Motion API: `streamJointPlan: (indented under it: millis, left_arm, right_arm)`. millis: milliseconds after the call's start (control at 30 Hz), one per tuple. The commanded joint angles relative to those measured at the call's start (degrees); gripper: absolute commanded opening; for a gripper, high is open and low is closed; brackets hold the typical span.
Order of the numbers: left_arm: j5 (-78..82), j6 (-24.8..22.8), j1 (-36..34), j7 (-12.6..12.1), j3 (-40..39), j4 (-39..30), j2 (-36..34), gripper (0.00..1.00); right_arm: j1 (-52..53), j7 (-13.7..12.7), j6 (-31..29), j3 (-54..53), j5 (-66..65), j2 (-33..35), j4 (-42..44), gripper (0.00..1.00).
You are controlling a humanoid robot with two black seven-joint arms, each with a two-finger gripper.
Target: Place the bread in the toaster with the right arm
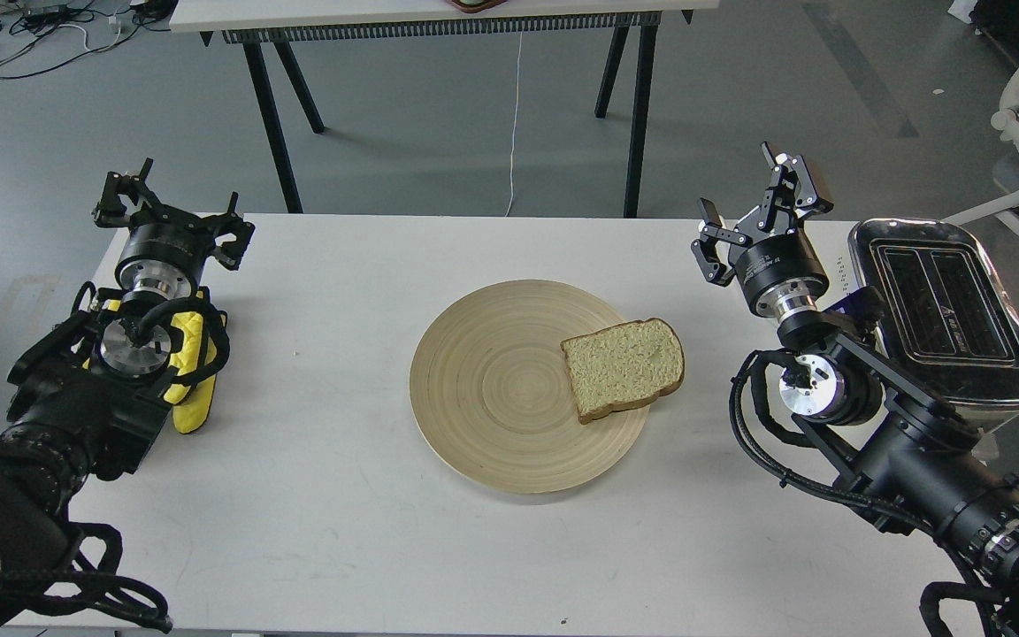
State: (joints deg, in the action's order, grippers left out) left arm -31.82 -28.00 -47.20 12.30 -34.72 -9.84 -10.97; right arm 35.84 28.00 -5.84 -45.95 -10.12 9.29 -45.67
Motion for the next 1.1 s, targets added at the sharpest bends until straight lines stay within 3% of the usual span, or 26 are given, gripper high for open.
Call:
streamJointPlan:
  millis: [0,600,767,933,1067]
  left_arm:
    - [0.0,0.0,0.0,-0.1,0.0,0.0,0.1,1.0]
    - [0.0,0.0,0.0,-0.3,0.0,-0.1,0.4,1.0]
    - [0.0,0.0,0.0,-0.3,0.0,0.0,0.4,1.0]
    - [0.0,0.0,-0.1,-0.3,0.0,-0.1,0.5,1.0]
    - [0.0,0.0,-0.1,-0.3,0.0,-0.1,0.5,1.0]
  right_arm:
    - [0.0,0.0,0.4,-0.1,0.0,0.0,0.0,0.96]
    - [2.0,0.0,1.5,-0.3,-1.0,0.7,-0.6,0.96]
    - [6.1,0.0,9.9,4.5,-9.6,1.2,0.3,0.96]
    - [6.9,0.0,24.7,12.2,-20.4,1.3,-0.8,0.96]
    - [6.6,0.0,31.5,19.8,-22.2,4.8,-4.2,0.96]
